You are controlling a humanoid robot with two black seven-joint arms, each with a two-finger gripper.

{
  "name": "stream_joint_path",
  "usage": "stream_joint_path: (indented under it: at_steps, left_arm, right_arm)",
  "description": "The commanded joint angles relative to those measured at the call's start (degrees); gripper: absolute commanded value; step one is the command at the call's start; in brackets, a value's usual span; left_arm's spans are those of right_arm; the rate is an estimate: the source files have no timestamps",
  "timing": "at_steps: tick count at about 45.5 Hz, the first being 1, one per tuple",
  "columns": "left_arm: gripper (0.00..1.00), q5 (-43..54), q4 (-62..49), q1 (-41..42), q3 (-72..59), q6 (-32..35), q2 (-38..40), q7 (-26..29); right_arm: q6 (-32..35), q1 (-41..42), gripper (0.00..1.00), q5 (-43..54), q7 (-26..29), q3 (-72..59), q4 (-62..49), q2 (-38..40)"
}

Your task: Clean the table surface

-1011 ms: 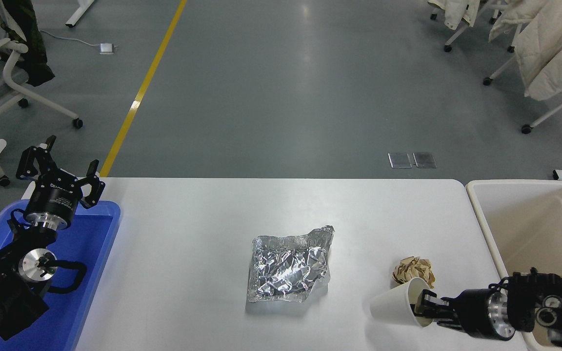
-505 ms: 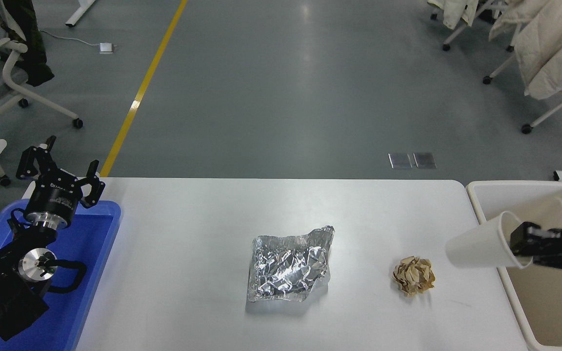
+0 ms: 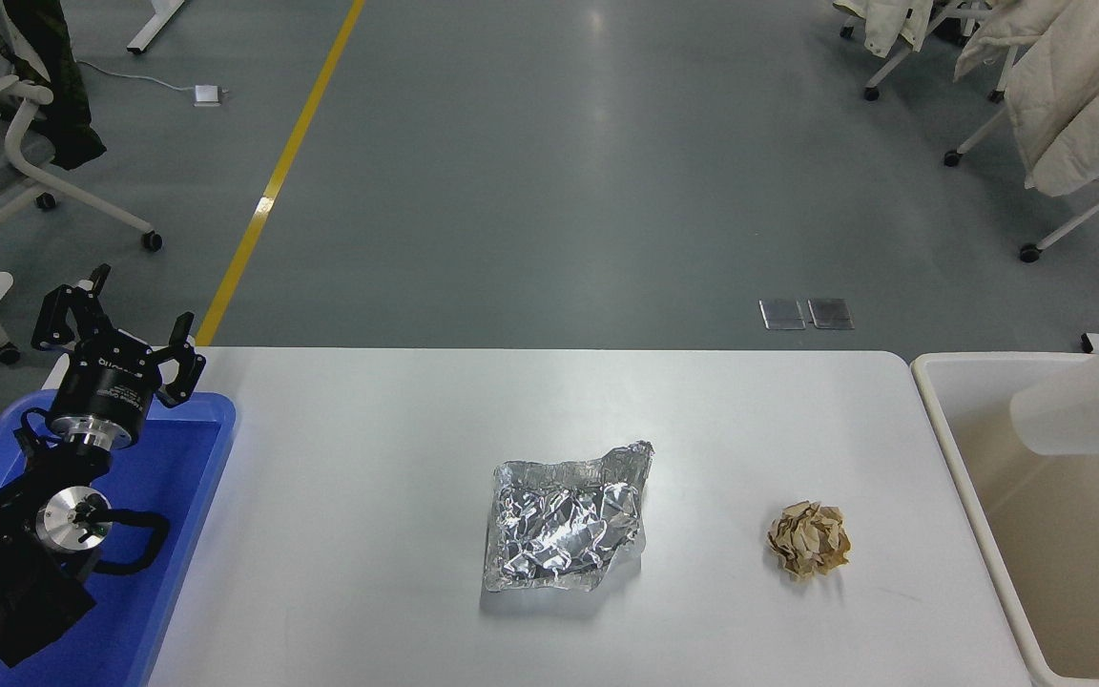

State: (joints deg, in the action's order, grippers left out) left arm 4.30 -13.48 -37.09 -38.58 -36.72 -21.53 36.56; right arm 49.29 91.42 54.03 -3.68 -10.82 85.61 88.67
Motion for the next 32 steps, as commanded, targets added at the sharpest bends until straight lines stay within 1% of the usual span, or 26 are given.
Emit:
stream_joint_path:
  at_steps: [1,8,19,24,32]
  left_arm:
    - [1.00,0.0,0.0,0.0,0.0,0.0,0.0,0.0]
    - [1.00,0.0,0.0,0.0,0.0,0.0,0.0,0.0]
    - [1.00,0.0,0.0,0.0,0.0,0.0,0.0,0.0]
    - [1.00,0.0,0.0,0.1,0.0,0.0,0.0,0.0]
    - [1.00,0.0,-0.1,0.0,0.0,0.0,0.0,0.0]
  right_arm:
    - [0.7,-2.7,0.00,1.2,-0.1,0.3,-10.9,-4.5]
    - [-0.1,-6.4,0.00,-0.2,-0.1,0.3,-20.5,-9.7]
    - [-13.8,-17.2,0.00,-8.1,-0.1,0.3,-31.7,-17.1]
    - [-19.7,-23.1,0.00,-12.4,-0.1,0.8,-38.6,-21.3]
    - [-23.8,-31.2,0.00,-21.5,-0.2,1.1,-52.1,-28.7]
